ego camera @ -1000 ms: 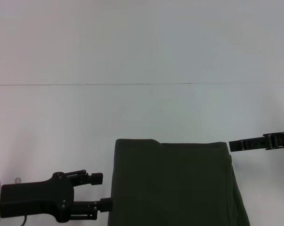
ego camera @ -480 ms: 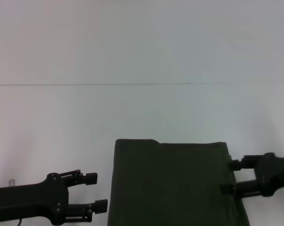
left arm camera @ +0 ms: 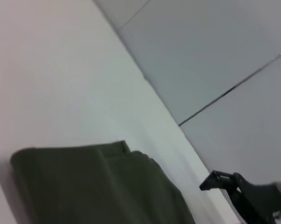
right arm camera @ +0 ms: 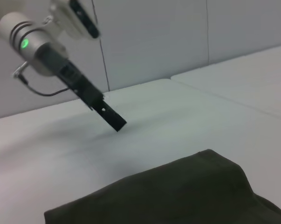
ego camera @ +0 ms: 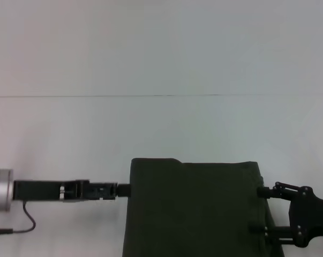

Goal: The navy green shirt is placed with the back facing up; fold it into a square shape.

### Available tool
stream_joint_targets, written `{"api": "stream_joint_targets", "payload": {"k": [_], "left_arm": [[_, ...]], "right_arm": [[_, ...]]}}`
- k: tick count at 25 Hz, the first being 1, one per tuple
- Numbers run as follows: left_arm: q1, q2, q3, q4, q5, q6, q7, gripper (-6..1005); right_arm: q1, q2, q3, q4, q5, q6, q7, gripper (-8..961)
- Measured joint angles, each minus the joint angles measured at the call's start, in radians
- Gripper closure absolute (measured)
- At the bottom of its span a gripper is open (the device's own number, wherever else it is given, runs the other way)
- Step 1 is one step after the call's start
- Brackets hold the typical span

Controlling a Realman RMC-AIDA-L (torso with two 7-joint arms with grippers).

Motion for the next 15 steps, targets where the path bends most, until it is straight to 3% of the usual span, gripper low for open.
{"api": "stream_joint_targets", "payload": {"k": [3,7,15], "left_arm": [[-0.037,0.013,0.046,-0.003,0.040,-0.068,-0.180,137],[-0.078,0.016,0.110,-0.007,0.065,-0.125,-0.300,136],[-0.143,0.015,0.172,-0.102,0.068,-0.298,-0.358,135]], "right_arm": [[-0.007,-0.005,0.019,0.038,-0.002,0.003,-0.056,72],[-0.029,-0.007,0.024,0.036,-0.006,0.002,-0.119,71],[-0.046,-0.008,0.056,0.036,-0.008,-0.004,-0.167,71]]}}
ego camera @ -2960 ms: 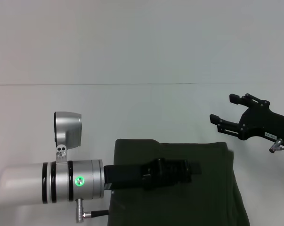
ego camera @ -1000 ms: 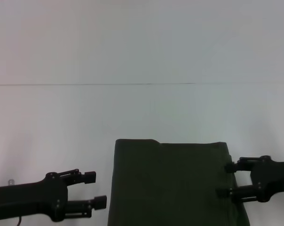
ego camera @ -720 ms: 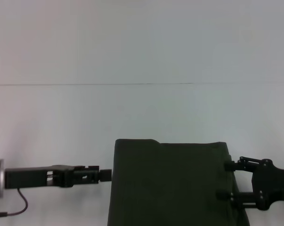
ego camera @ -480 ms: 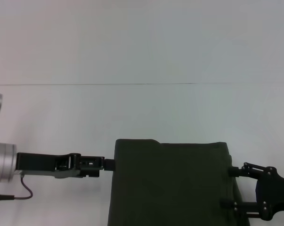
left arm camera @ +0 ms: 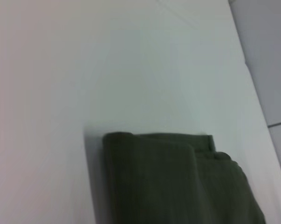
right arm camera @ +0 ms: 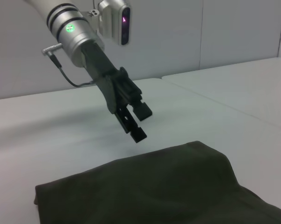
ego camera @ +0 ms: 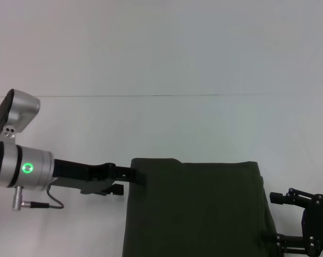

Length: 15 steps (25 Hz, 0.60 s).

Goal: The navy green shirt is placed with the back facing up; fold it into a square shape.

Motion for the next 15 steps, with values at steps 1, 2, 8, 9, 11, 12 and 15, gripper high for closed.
{"api": "stream_joint_targets", "payload": {"k": [1,2,8,9,11,12,15], "left_arm": [[-0.005,-0.002,0.003,-0.007,0.000,-0.019,0.000,135],[-0.010,-0.004,0.006,-0.013,0.000,-0.033,0.001,134],[-0.018,-0.020,0.050,-0.014,0.001,-0.144,0.008,133],[-0.018,-0.021,0.058,-0.014,0.001,-0.158,0.008,133],[-0.017,-0.022,0.077,-0.014,0.001,-0.191,0.008,133],[-0.017,-0.023,0.084,-0.015,0.001,-0.203,0.009,133],[-0.017,-0.028,0.110,-0.018,0.002,-0.234,0.014,134]], "right_arm": [[0.000,0.000,0.000,0.000,0.000,-0.001,-0.002,71],[-0.001,0.000,0.000,0.000,0.000,-0.001,-0.004,71],[-0.001,0.000,0.001,-0.001,0.004,-0.008,-0.006,71],[-0.001,0.000,0.000,-0.001,0.004,-0.009,-0.006,71],[0.000,0.000,0.000,-0.001,0.004,-0.011,-0.007,71],[0.000,0.000,0.000,-0.001,0.004,-0.011,-0.007,71],[0.001,0.001,0.001,-0.001,0.004,-0.012,-0.005,71]]}}
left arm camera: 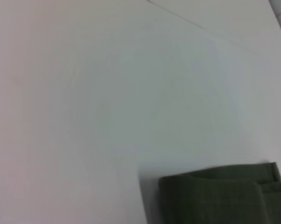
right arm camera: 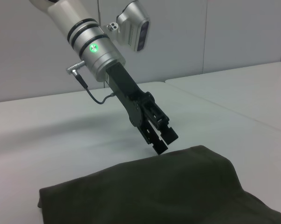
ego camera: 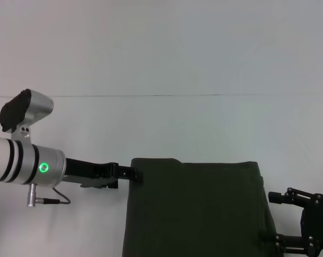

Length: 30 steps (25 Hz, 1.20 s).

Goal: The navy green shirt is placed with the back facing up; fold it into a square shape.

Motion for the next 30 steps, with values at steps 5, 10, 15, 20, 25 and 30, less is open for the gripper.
{"api": "stream_joint_targets", "payload": {"k": [5,10,15,20,25,30], "left_arm": [[-0.001,-0.010,0.009,-0.001,0.001,-0.009,0.004,135],[-0.002,-0.025,0.010,-0.002,0.000,-0.021,0.016,137],[-0.005,-0.035,0.010,-0.002,-0.004,-0.029,0.031,138],[-0.008,-0.038,0.010,-0.003,-0.006,-0.018,0.033,140],[-0.020,-0.037,0.010,-0.006,-0.007,0.022,0.050,141],[-0.021,-0.045,0.010,-0.003,-0.002,0.017,0.058,289]], "right_arm": [[0.004,0.000,0.000,0.000,0.000,0.000,0.006,72],[0.004,-0.001,0.001,0.000,0.000,0.000,0.007,72],[0.005,-0.001,0.001,0.000,0.000,0.000,0.007,72],[0.006,-0.001,0.001,0.000,0.000,-0.001,0.007,72],[0.006,-0.001,0.003,0.000,0.000,-0.002,0.007,72],[0.005,-0.001,0.003,0.000,0.000,-0.002,0.007,72]]}}
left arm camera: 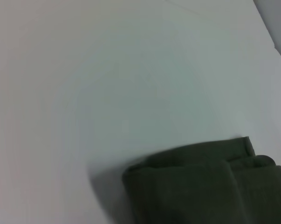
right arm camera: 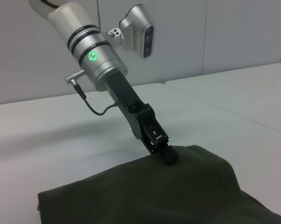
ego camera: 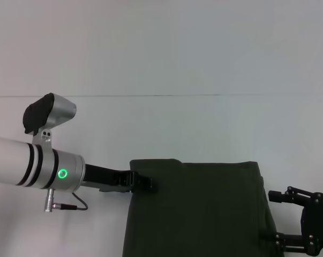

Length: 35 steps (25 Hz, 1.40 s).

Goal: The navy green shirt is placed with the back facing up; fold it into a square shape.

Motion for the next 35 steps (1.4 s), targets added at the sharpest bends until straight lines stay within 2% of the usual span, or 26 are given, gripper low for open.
{"api": "stream_joint_targets", "payload": {"k": [9,14,20,28,35], "left_arm": [[0.001,-0.002,0.000,0.003,-0.004,-0.001,0.026,562],[0.004,-0.003,0.000,0.006,-0.004,-0.001,0.047,767],[0.003,-0.001,0.000,0.006,-0.001,-0.003,0.068,936],[0.009,0.022,-0.013,0.008,-0.005,-0.006,0.078,935],[0.033,0.049,-0.071,0.021,0.001,-0.028,0.078,938]], "right_arm": [[0.000,0.000,0.003,0.000,0.000,-0.007,0.000,71],[0.002,0.000,0.010,0.000,0.000,-0.012,0.000,71],[0.007,0.002,0.011,0.000,0.000,-0.012,0.000,71],[0.019,0.002,0.011,0.003,0.000,-0.006,0.000,71],[0.031,0.003,0.012,0.007,0.001,-0.005,0.000,71]]}}
